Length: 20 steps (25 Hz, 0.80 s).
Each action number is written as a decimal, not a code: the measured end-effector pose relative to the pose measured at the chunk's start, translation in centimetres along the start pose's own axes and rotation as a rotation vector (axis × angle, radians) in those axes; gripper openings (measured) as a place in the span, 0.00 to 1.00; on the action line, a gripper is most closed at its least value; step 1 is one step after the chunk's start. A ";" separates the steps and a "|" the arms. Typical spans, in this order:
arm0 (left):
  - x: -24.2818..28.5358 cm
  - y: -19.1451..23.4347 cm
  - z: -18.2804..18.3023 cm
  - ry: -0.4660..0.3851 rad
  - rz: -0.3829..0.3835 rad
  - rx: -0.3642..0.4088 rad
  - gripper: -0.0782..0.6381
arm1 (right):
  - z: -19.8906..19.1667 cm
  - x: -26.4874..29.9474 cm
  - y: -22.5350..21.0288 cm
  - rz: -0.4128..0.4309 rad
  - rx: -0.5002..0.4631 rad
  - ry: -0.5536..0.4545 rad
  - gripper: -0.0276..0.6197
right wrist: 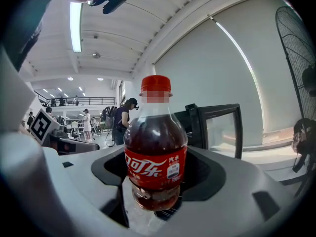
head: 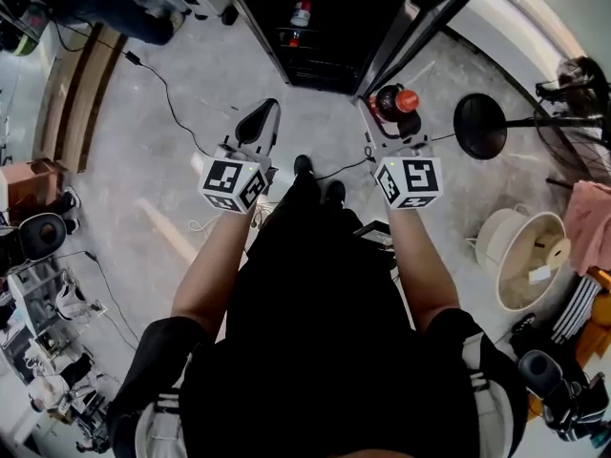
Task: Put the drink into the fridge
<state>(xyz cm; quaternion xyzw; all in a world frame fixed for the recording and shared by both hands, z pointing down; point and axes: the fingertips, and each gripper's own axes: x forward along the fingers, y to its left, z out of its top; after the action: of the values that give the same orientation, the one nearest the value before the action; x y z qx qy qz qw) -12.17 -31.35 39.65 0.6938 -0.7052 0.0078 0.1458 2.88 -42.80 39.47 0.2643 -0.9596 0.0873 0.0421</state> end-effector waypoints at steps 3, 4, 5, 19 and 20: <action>2.0 1.6 -0.5 0.003 -0.018 0.005 0.14 | -0.8 3.1 0.3 0.001 0.009 0.004 0.51; 2.7 2.2 -0.7 0.001 -0.024 0.007 0.14 | -1.1 4.1 0.4 -0.001 0.008 0.004 0.51; 3.4 2.9 -0.7 -0.002 -0.027 0.009 0.14 | -1.5 5.1 0.5 -0.004 0.005 0.004 0.51; 12.6 12.9 -2.8 -0.024 0.003 -0.027 0.14 | -5.6 17.1 -0.8 -0.099 -0.009 0.053 0.51; 13.2 13.3 -3.0 -0.025 -0.003 -0.029 0.14 | -6.0 17.8 -1.0 -0.106 -0.008 0.055 0.51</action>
<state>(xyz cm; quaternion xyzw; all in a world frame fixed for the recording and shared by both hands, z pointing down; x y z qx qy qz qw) -24.57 -43.10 47.97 0.6929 -0.7057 -0.0113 0.1472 -11.59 -51.40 47.76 0.3121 -0.9430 0.0885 0.0741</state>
